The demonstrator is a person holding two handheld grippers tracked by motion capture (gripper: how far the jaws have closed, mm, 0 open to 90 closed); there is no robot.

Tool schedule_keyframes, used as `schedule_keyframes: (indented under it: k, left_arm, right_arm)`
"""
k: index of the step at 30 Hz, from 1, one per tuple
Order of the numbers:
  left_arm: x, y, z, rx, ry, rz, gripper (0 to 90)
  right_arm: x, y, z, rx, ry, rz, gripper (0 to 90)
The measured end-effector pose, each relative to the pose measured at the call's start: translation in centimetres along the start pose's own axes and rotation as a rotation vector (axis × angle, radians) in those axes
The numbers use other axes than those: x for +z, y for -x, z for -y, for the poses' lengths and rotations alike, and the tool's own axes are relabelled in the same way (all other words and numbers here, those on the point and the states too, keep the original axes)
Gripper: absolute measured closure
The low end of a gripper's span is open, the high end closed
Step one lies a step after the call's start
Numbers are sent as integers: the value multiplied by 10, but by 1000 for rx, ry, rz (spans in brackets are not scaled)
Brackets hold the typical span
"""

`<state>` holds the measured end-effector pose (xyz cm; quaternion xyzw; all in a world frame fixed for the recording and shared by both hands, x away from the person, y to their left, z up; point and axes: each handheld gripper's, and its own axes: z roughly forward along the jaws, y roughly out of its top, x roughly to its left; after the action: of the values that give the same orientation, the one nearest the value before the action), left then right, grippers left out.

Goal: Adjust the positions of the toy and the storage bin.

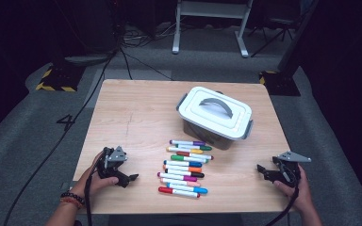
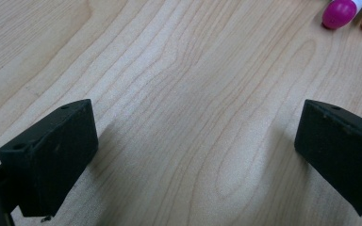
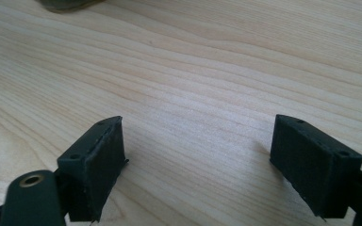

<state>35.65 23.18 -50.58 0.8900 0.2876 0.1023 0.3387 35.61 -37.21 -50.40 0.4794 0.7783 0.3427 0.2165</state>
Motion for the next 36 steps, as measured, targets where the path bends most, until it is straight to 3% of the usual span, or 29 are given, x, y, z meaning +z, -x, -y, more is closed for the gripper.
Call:
schedule_keyframes:
  k: [24,31,36]
  left_arm:
    - [-1,4,1,-9,0,-6,6]
    - [-3,21,4,-7,2,-3,6]
    - [-2,45,3,40,1,37,6]
  right_arm:
    - [-2,2,2,-13,1,-15,191]
    - [-2,2,2,-12,3,-13,194]
    - [-2,2,2,-10,3,-11,194]
